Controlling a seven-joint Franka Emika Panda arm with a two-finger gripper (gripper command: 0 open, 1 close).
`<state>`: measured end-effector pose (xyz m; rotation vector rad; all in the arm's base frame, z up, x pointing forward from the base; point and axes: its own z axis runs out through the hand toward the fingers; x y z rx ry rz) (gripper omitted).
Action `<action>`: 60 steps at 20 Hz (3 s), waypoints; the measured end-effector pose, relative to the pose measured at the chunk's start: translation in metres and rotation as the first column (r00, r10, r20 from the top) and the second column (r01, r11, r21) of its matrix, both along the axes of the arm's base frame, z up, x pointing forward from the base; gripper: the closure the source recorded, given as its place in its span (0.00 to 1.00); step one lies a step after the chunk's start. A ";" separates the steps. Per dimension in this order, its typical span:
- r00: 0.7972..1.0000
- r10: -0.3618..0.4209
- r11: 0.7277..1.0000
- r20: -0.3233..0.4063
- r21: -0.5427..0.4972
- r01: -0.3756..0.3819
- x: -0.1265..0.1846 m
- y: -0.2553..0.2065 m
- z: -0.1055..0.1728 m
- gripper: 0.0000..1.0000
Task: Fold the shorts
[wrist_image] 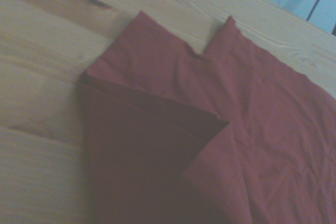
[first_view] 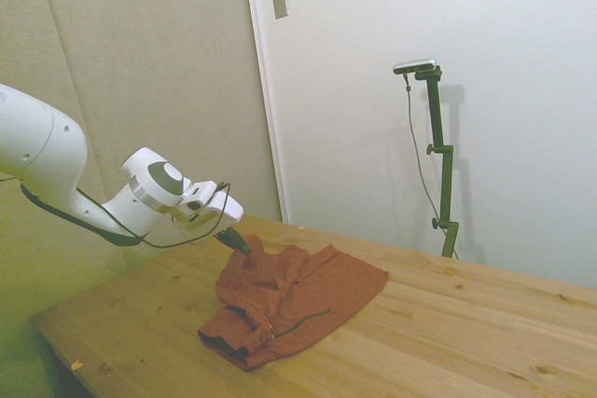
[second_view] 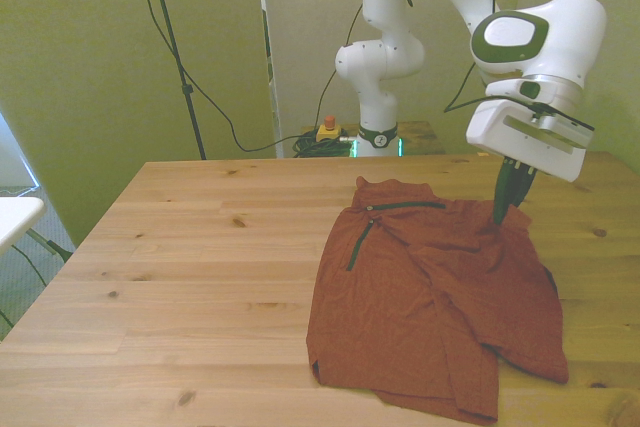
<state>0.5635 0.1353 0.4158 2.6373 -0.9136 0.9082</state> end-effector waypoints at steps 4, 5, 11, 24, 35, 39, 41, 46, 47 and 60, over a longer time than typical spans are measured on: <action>0.999 -0.041 0.999 0.012 0.018 0.040 0.007 -0.034 0.019 1.00; 0.998 -0.052 0.998 0.017 0.018 0.052 0.010 -0.042 0.023 1.00; 0.991 -0.130 0.991 0.037 0.036 0.129 0.031 -0.110 0.047 1.00; 0.977 -0.203 0.978 0.061 0.069 0.198 0.084 -0.210 0.073 1.00; 0.970 -0.236 0.970 0.061 0.080 0.231 0.104 -0.245 0.071 0.00; 0.970 -0.237 0.970 0.060 0.078 0.232 0.104 -0.253 0.074 0.00; 0.970 -0.237 0.970 0.061 0.077 0.232 0.103 -0.255 0.075 0.00; 0.970 -0.237 0.957 -0.051 0.158 0.242 0.078 -0.229 0.069 0.00; 0.970 -0.221 0.955 -0.103 0.180 0.237 0.064 -0.212 0.065 0.00; 0.938 -0.002 0.929 -0.346 0.346 0.129 -0.182 -0.056 0.034 0.00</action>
